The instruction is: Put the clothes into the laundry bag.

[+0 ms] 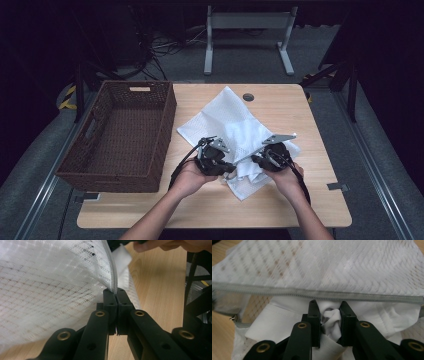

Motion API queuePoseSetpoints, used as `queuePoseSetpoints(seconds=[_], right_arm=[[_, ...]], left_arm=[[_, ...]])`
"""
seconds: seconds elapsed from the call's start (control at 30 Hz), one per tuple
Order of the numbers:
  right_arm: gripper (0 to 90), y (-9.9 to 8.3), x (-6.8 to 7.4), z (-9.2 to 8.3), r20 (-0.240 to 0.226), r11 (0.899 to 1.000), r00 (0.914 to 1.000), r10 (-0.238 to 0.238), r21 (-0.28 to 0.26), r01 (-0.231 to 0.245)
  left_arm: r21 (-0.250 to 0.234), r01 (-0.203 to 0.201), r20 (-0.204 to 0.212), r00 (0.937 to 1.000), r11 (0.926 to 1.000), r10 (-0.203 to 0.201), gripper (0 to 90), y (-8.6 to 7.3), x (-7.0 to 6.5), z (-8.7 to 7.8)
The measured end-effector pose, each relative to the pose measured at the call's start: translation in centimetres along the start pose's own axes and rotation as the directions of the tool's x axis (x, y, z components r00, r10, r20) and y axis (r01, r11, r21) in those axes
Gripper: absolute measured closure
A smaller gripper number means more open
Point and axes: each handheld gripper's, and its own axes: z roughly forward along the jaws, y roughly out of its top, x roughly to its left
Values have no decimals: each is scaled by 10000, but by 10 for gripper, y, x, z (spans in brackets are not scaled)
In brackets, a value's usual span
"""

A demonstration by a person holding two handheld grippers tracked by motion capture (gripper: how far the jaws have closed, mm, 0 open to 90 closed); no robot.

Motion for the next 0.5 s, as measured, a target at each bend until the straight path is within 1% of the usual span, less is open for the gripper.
queuePoseSetpoints(seconds=[0.1,0.17,0.2,0.27,0.3,0.37,0.4,0.43,0.5], right_arm=[[730,4,1,11,159,10000,9999,-32,90,31],[689,5,2,15,104,10000,9999,-37,20,37],[655,4,3,13,7,9999,9999,-120,-69,120],[582,3,3,7,-176,9993,9994,-289,-230,285],[536,2,4,1,-353,9992,9988,-337,-241,328],[463,-3,5,-13,-478,9981,9974,-532,-349,515],[442,-6,5,-19,-607,9976,9961,-637,-308,620],[442,-6,5,-19,-607,9976,9961,-637,-308,620],[391,-15,10,-31,-847,9954,9921,-923,-346,896]], left_arm=[[-3,-4,-45,10000,10000,4,889,0,1,0],[-38,47,-58,10000,10000,-47,889,0,3,0],[-27,103,-82,9999,9999,-103,889,0,3,-1],[-28,160,-79,9998,9999,-160,889,-1,4,-1],[-50,184,-67,9998,9998,-185,889,-1,4,-1],[-24,181,-48,9998,9998,-181,888,-2,4,0],[-24,181,-48,9998,9998,-181,888,-2,4,0],[-5,189,-38,9998,9998,-189,888,-2,4,0],[19,184,-31,9998,9998,-184,889,-1,3,1]])
